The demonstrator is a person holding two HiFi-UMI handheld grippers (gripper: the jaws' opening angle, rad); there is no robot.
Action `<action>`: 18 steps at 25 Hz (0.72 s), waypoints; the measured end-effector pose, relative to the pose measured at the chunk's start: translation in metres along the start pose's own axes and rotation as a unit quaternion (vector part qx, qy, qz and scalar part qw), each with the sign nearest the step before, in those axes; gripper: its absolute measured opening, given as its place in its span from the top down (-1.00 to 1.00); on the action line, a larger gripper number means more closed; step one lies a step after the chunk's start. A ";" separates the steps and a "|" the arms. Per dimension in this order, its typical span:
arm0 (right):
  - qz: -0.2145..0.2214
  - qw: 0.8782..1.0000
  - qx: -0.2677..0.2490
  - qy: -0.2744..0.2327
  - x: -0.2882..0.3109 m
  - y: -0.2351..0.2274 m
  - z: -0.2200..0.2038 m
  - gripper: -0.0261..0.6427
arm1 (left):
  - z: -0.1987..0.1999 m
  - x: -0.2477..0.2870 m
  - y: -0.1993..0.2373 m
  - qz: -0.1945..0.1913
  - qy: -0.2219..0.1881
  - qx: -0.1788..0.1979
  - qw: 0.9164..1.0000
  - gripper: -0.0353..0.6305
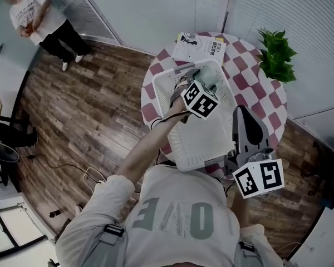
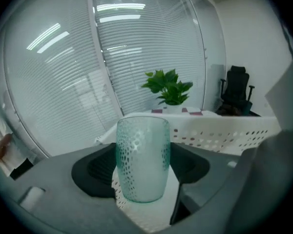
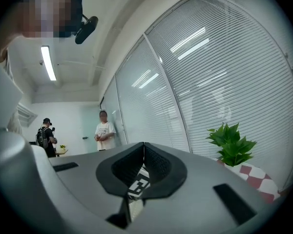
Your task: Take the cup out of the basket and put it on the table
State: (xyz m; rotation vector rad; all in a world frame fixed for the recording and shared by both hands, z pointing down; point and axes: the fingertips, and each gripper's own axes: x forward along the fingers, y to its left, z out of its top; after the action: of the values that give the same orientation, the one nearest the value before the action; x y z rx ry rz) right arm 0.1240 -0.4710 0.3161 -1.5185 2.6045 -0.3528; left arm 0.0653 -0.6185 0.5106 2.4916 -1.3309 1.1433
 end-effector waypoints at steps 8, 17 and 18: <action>-0.020 0.998 -0.058 -0.030 -0.006 0.014 0.026 0.89 | 0.071 -0.095 0.027 0.028 -0.155 -0.081 0.984 -0.09; -0.047 0.993 -0.094 -0.060 -0.011 0.018 0.045 0.89 | 0.119 -0.208 0.049 0.063 -0.301 -0.121 0.944 -0.09; -0.051 0.992 -0.097 -0.064 -0.011 0.018 0.047 0.89 | 0.120 -0.219 0.050 0.065 -0.313 -0.125 0.939 -0.09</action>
State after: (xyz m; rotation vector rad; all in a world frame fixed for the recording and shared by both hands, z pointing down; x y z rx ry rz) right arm 0.1238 -0.4598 0.2661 -1.6768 2.5292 -0.0090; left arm 0.0220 -0.5495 0.2691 2.6967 -1.6635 0.1420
